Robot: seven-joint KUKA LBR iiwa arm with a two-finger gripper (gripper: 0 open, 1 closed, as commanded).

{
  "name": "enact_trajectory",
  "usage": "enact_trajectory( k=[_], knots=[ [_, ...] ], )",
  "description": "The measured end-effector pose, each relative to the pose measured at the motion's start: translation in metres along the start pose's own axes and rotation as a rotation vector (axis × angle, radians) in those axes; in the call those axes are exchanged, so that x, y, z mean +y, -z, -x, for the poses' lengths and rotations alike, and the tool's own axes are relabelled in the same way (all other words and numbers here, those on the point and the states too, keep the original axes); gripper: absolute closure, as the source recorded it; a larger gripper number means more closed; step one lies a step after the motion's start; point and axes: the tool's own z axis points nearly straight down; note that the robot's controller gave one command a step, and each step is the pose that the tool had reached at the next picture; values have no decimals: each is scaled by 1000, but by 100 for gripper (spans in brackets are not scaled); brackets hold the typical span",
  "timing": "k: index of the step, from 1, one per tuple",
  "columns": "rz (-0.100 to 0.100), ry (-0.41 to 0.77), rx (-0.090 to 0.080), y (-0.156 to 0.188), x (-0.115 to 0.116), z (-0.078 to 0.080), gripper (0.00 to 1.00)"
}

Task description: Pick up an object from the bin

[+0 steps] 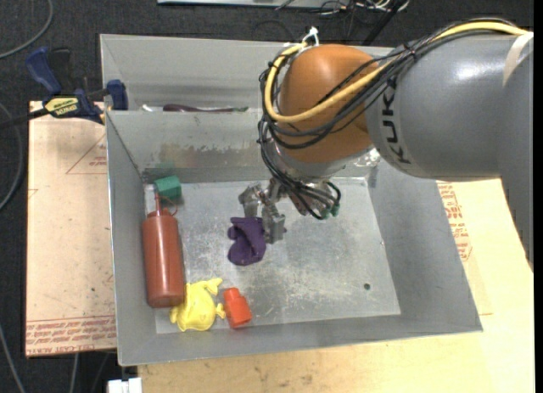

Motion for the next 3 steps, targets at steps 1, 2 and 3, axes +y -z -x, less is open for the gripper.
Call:
enact_trajectory(
  k=[1, 2, 3],
  knots=[
    [0, 0, 0, 0, 0, 0, 100],
    [-1, 158, -3, -28, 13, -1, 100],
    [1, 122, -4, 90, 20, 1, 100]
  ],
)
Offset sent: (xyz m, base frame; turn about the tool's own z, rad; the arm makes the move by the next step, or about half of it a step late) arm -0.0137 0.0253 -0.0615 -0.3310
